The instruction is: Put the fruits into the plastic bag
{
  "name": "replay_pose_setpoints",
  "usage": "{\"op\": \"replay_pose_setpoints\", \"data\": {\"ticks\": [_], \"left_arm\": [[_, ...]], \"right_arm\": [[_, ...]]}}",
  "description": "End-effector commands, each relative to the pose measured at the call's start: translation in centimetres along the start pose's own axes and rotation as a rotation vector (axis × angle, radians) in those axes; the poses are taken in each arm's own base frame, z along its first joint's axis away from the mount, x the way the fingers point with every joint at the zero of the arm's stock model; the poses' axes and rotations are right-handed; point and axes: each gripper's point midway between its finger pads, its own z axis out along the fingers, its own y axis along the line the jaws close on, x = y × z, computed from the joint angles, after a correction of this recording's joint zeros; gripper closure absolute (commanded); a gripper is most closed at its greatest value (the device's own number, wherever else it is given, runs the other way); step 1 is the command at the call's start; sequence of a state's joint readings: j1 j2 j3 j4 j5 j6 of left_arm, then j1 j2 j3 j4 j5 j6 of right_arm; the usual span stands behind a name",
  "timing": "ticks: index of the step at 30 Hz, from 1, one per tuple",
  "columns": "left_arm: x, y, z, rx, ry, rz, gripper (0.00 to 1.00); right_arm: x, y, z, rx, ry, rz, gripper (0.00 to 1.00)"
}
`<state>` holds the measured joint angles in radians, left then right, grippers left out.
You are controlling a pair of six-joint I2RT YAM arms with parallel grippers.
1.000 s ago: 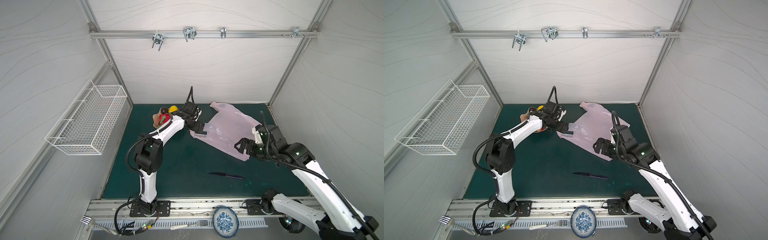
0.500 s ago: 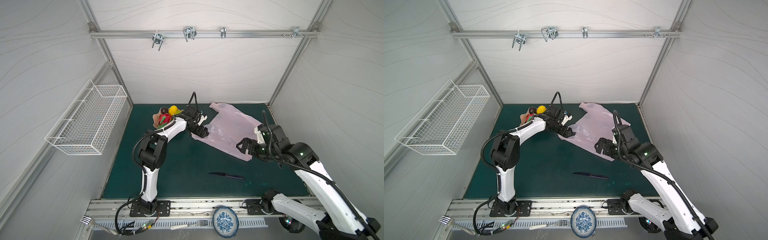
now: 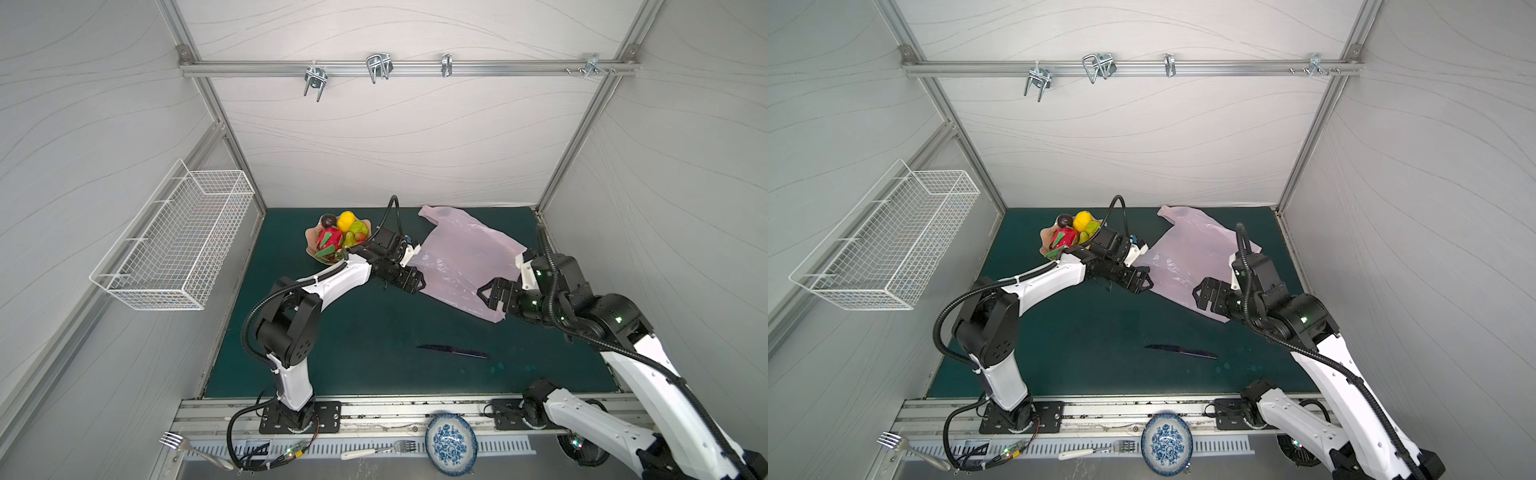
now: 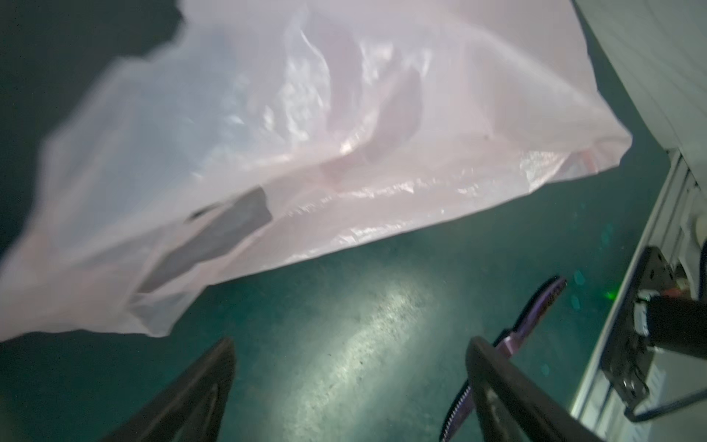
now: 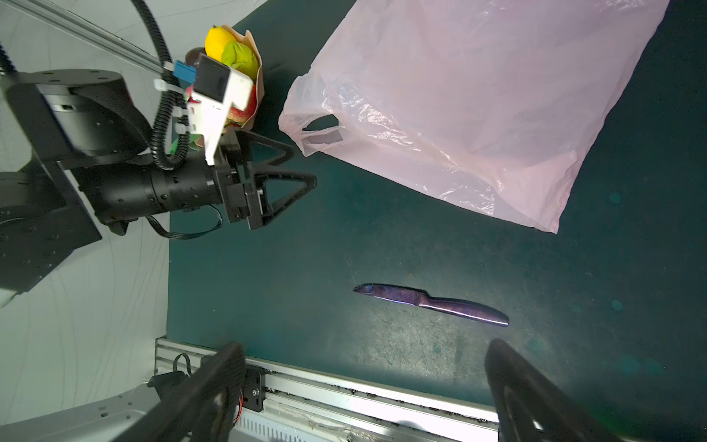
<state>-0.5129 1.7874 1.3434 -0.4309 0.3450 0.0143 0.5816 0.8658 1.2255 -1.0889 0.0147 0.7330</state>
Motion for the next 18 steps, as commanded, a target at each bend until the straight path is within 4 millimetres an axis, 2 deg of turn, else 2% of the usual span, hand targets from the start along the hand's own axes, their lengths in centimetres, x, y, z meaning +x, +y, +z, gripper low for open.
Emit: {"op": "replay_pose_setpoints", "data": {"ticks": [1, 3, 5, 9, 13, 16, 18], "left_arm": [[-5.8, 4.5, -3.2, -0.188, -0.123, 0.040, 0.01], [-6.4, 5.8, -2.9, -0.209, -0.086, 0.054, 0.01], [-6.7, 6.1, -1.9, -0.161, -0.066, 0.065, 0.01], [-5.9, 4.9, 0.9, -0.003, -0.021, 0.092, 0.01], [-5.6, 4.9, 3.1, 0.054, -0.015, 0.108, 0.01], [-5.8, 4.9, 4.0, 0.076, -0.006, 0.100, 0.01], [-5.7, 3.8, 3.8, 0.141, -0.012, 0.091, 0.01]], "right_arm": [[1.1, -0.9, -0.6, 0.022, 0.025, -0.003, 0.01], [1.4, -1.1, -0.8, 0.024, 0.026, -0.001, 0.01], [1.7, -1.5, -0.8, 0.036, 0.035, 0.001, 0.01], [2.0, -1.7, -0.6, 0.055, 0.062, -0.003, 0.01], [2.1, -1.5, -0.5, 0.065, 0.082, -0.006, 0.01], [2.0, -1.1, -0.6, 0.060, 0.088, -0.015, 0.01], [2.0, -0.8, -0.6, 0.058, 0.088, -0.022, 0.01]]}}
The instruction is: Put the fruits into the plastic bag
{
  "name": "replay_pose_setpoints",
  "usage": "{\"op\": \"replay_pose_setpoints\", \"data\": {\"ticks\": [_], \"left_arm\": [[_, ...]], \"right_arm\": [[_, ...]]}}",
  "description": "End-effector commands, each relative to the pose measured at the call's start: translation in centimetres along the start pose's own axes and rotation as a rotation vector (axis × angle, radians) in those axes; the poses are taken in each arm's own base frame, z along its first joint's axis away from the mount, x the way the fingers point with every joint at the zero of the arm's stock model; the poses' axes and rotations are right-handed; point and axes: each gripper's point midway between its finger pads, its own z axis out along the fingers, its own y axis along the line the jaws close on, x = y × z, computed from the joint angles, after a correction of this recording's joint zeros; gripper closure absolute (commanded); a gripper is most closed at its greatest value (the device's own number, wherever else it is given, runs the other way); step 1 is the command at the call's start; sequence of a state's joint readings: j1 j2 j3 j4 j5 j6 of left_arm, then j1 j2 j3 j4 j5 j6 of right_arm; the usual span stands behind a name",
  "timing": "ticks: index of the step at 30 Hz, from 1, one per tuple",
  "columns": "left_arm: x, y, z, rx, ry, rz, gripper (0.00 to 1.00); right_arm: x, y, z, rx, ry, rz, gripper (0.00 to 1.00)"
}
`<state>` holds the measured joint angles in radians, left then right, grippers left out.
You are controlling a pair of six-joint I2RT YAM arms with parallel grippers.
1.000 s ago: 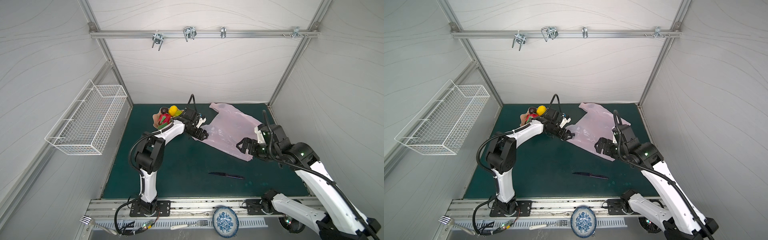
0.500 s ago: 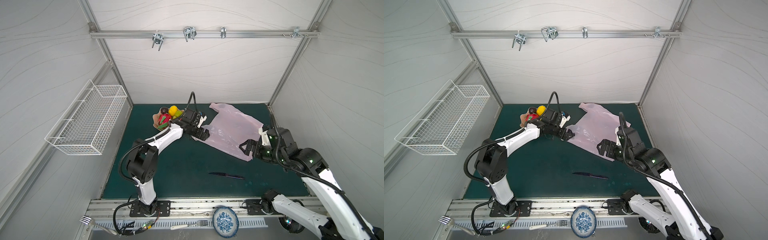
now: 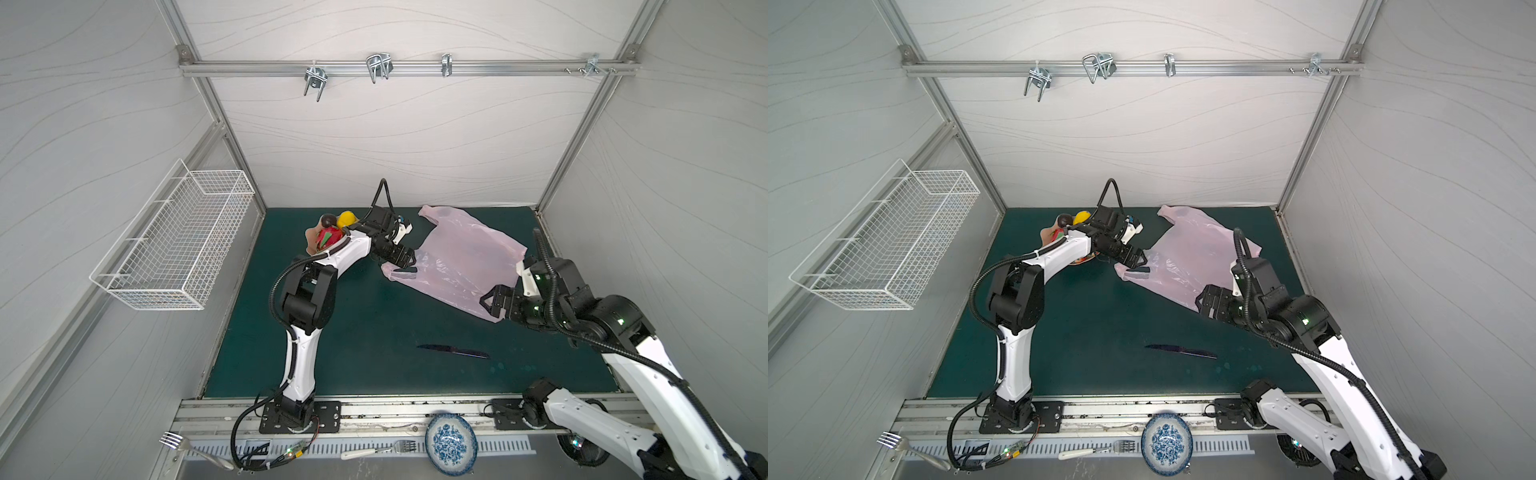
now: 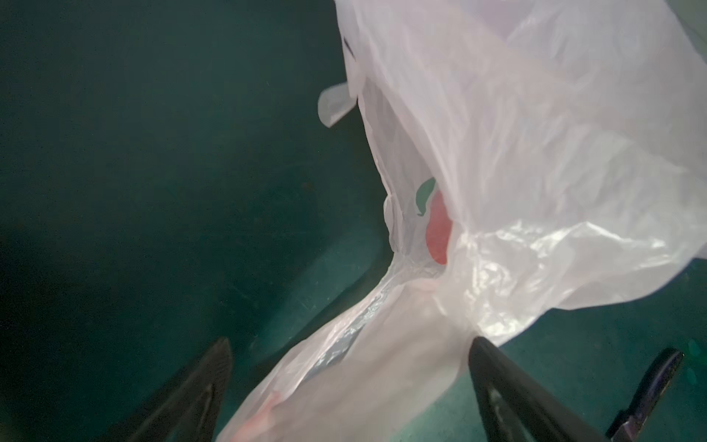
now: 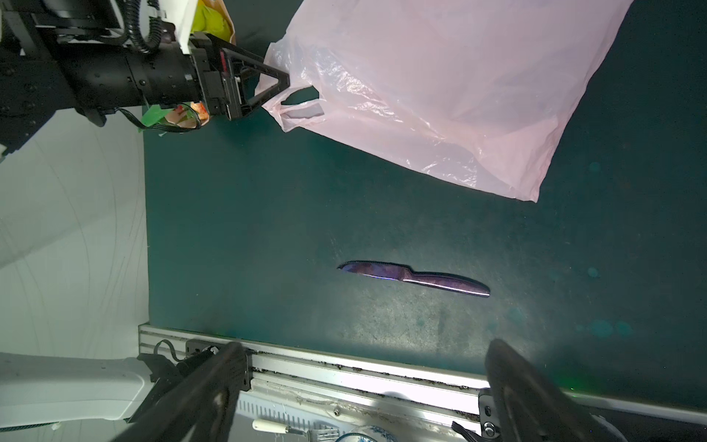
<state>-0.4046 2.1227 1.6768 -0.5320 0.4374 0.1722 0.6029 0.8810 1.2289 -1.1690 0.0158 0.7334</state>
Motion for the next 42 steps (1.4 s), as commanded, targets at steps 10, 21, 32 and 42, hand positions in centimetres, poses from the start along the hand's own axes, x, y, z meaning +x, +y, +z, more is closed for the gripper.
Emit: {"op": "replay_pose_setpoints", "data": {"ticks": [10, 21, 32, 42], "left_arm": [[3.8, -10.1, -0.4, 0.269, 0.022, 0.029, 0.04], [7.7, -24.4, -3.4, 0.426, -0.026, 0.097, 0.04], [6.3, -15.8, -17.1, 0.231, -0.327, -0.159, 0.02], [7.9, -10.6, -23.1, -0.037, -0.441, -0.354, 0.02]], "right_arm": [[-1.6, 1.0, -0.2, 0.013, -0.044, -0.068, 0.01], [-6.0, -0.4, 3.5, 0.159, 0.020, -0.040, 0.01], [-6.4, 4.1, 14.7, 0.367, 0.258, -0.330, 0.01], [-5.4, 1.5, 19.7, 0.811, 0.306, -0.712, 0.01]]}}
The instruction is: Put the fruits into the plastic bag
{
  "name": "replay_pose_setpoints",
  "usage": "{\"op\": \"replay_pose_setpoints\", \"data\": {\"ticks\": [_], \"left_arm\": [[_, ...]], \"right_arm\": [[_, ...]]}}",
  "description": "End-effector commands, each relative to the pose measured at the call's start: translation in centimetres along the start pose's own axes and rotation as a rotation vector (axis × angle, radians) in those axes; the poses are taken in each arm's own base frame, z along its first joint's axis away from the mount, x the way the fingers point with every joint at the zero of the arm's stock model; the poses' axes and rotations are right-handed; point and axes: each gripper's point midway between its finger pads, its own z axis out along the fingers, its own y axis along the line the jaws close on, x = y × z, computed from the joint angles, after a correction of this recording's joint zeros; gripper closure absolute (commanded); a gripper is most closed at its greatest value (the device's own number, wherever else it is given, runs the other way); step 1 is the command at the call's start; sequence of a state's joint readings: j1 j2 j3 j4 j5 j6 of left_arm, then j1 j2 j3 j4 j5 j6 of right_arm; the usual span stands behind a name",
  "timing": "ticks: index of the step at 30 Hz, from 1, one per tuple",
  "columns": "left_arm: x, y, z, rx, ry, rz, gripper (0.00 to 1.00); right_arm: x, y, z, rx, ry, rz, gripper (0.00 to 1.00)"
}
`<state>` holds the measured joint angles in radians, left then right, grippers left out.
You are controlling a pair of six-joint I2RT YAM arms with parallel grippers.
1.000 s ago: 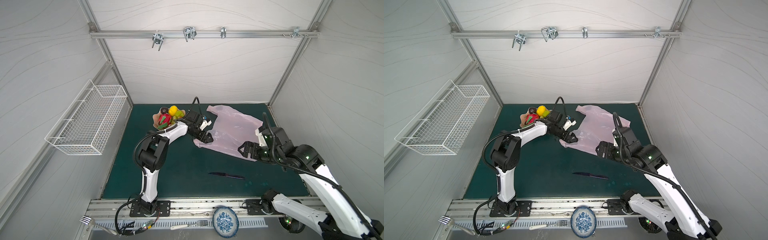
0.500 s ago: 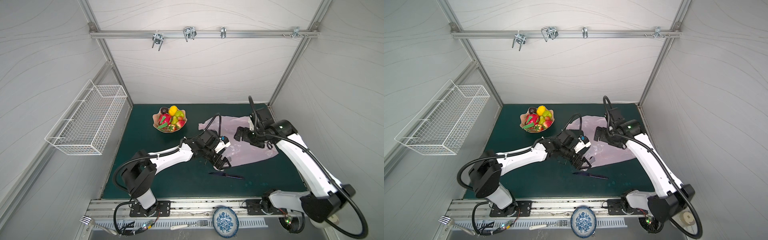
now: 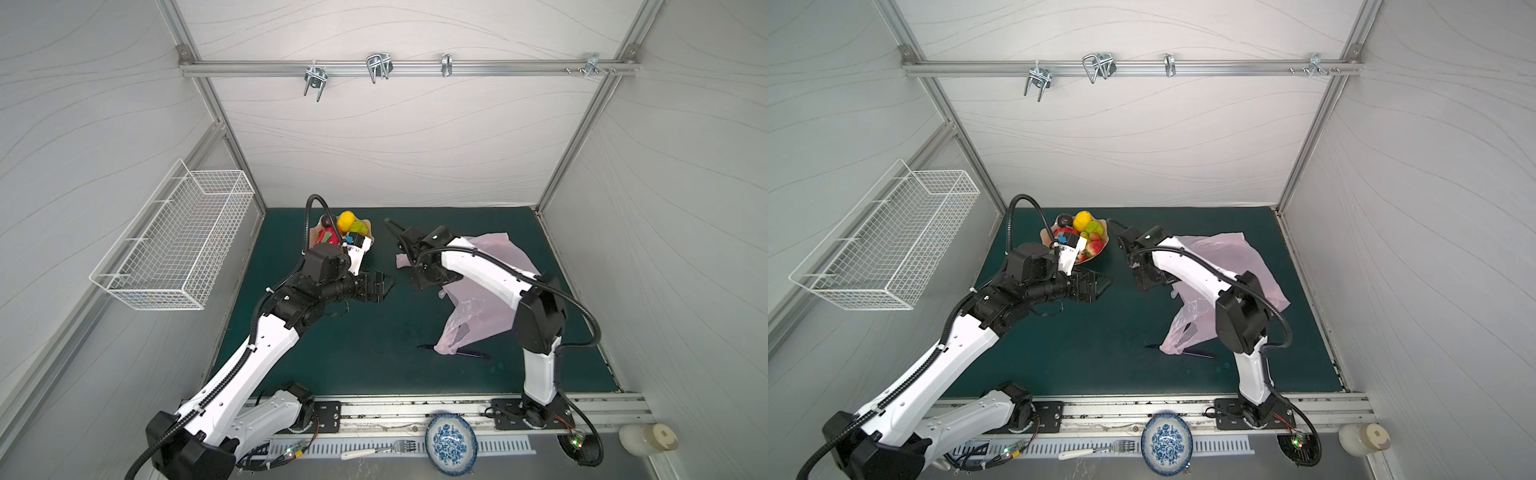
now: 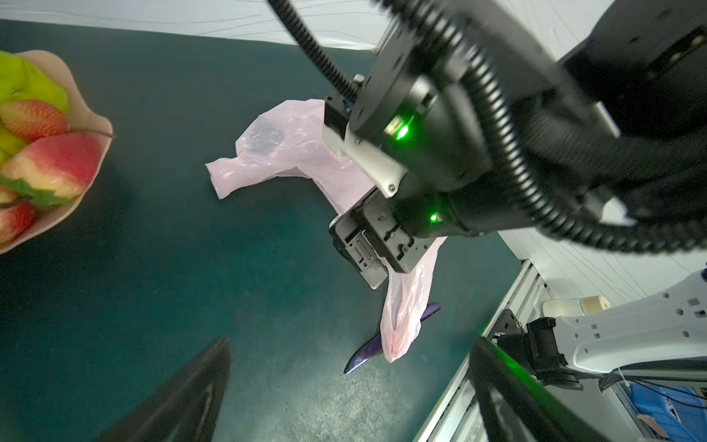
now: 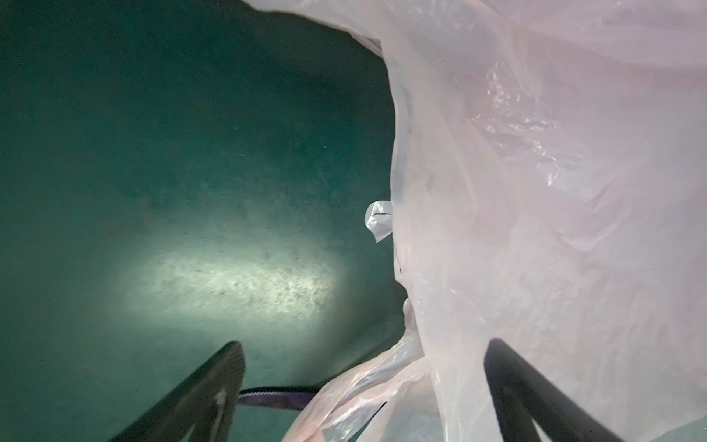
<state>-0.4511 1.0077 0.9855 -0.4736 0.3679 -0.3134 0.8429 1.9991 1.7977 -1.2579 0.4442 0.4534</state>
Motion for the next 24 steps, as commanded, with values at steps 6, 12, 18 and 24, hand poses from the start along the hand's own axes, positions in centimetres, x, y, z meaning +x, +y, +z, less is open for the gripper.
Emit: {"op": "replay_pose_setpoints", "data": {"ticks": [6, 12, 18, 24], "left_arm": [[-0.8, 1.6, -1.5, -0.105, -0.055, -0.060, 0.02], [-1.2, 2.2, -2.4, -0.156, -0.087, -0.050, 0.02], [-1.8, 2.9, -3.5, -0.226, -0.113, -0.035, 0.02], [-3.0, 4.9, -4.1, -0.341, -0.148, -0.047, 0.02]], "right_arm": [[1.0, -4.1, 0.9, 0.311, 0.030, -0.210, 0.01], [1.6, -4.2, 2.6, 0.330, 0.060, -0.250, 0.03], [1.9, -4.8, 4.1, 0.337, 0.082, -0.228, 0.14], [-0.2, -5.8, 4.4, 0.322, 0.058, -0.178, 0.80]]}}
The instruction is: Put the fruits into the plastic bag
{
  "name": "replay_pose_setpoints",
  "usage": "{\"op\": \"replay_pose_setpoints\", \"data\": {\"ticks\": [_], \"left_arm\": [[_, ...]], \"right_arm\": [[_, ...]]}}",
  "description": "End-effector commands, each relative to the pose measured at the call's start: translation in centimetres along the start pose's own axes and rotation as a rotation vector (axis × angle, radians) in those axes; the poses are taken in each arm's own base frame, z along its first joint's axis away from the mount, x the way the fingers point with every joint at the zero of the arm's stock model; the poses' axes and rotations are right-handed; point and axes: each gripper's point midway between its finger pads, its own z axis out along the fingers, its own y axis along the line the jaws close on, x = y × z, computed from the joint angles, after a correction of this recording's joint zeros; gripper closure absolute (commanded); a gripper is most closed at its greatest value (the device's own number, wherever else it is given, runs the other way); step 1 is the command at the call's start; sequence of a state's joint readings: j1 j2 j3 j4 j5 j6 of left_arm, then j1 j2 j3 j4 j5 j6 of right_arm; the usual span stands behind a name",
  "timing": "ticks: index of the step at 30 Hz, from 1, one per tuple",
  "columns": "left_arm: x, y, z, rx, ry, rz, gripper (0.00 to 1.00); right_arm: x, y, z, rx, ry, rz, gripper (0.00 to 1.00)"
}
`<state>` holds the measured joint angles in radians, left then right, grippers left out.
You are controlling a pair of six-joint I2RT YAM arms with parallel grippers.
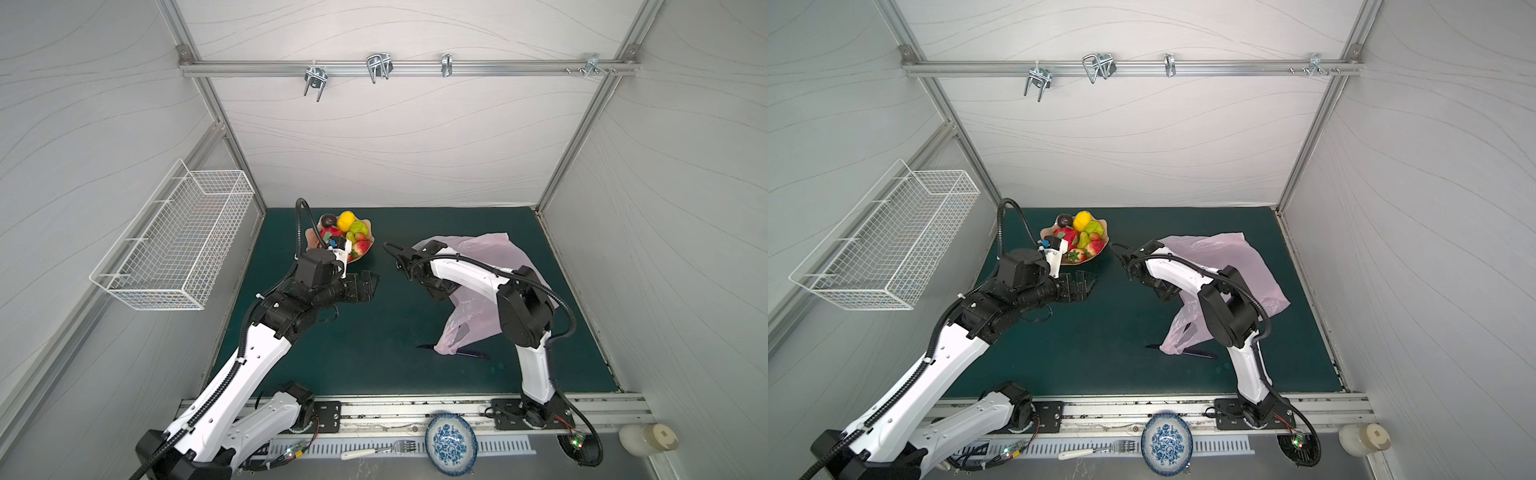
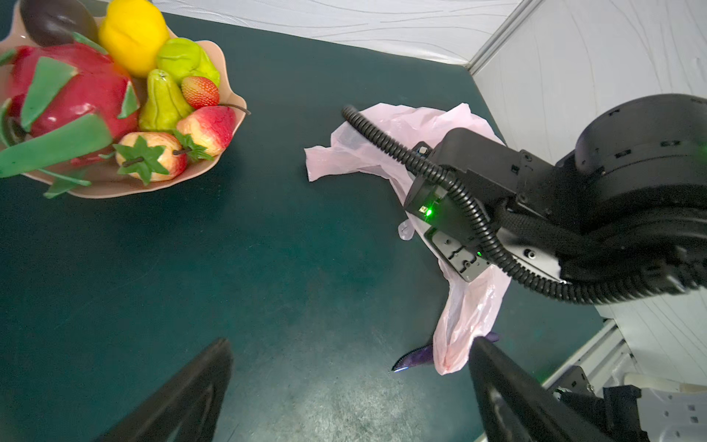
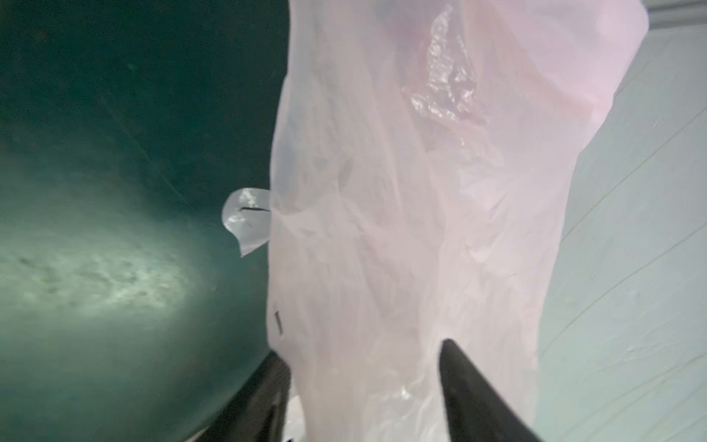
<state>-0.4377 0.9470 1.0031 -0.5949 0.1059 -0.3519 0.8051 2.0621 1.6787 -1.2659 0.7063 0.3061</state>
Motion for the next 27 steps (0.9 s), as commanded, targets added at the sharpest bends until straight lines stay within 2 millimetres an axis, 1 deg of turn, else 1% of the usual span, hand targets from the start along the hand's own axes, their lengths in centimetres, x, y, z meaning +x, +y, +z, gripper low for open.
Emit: {"op": "replay_pose_setpoints", "data": {"ticks": [1, 2, 4, 5, 6, 8, 9, 11, 14, 17, 19, 22, 25, 27], "left_arm": [[-3.3, 1.3, -1.1, -0.091, -0.095, -0.007, 0.02], [-4.0, 1.5, -1.3, -0.102, -0.111, -0.016, 0.02], [-5.6, 1.4, -1.5, -0.100, -0.135, -0.029, 0.02], [-6.4, 1.0, -1.6, -0.078, -0.138, -0.031, 0.02], [-7.0, 0.2, -1.5, -0.034, -0.132, -0.029, 0.04], [-8.1, -1.2, -1.4, 0.027, -0.144, -0.020, 0.05], [-8.7, -1.3, -1.1, 0.027, -0.154, -0.021, 0.05], [-9.1, -0.4, -0.6, -0.024, -0.159, -0.030, 0.05], [-9.3, 0.8, -0.1, -0.103, -0.142, -0.034, 0.04], [-9.6, 2.1, 0.2, -0.164, -0.124, -0.075, 0.04], [-9.7, 3.4, 0.6, -0.202, -0.106, -0.135, 0.04], [-9.9, 5.0, 1.3, -0.229, -0.092, -0.201, 0.06], [-9.5, 4.8, 1.8, -0.212, -0.057, -0.204, 0.08], [-8.6, 4.5, 2.6, -0.181, -0.024, -0.224, 0.08]], "right_arm": [[-1.8, -1.7, -0.8, 0.003, -0.029, 0.059, 0.93], [-2.3, -2.3, -1.7, -0.012, -0.051, 0.087, 1.00], [-3.7, -3.8, -4.4, -0.040, -0.125, 0.140, 1.00], [-4.1, -4.6, -5.4, -0.045, -0.147, 0.161, 1.00], [-4.4, -5.4, -6.4, -0.056, -0.167, 0.185, 1.00], [-5.0, -6.6, -7.6, -0.086, -0.188, 0.221, 1.00], [-5.1, -7.1, -8.2, -0.105, -0.193, 0.244, 1.00], [-5.2, -8.0, -8.8, -0.116, -0.201, 0.272, 1.00], [-4.9, -8.4, -9.1, -0.150, -0.192, 0.322, 1.00], [-4.4, -8.7, -9.6, -0.229, -0.192, 0.420, 1.00], [-4.5, -8.7, -10.1, -0.293, -0.208, 0.487, 1.00], [-5.1, -8.5, -10.2, -0.442, -0.227, 0.597, 1.00], [-6.0, -9.7, -10.7, -0.573, -0.245, 0.716, 1.00], [-6.6, -11.2, -11.1, -0.625, -0.277, 0.790, 1.00]]}}
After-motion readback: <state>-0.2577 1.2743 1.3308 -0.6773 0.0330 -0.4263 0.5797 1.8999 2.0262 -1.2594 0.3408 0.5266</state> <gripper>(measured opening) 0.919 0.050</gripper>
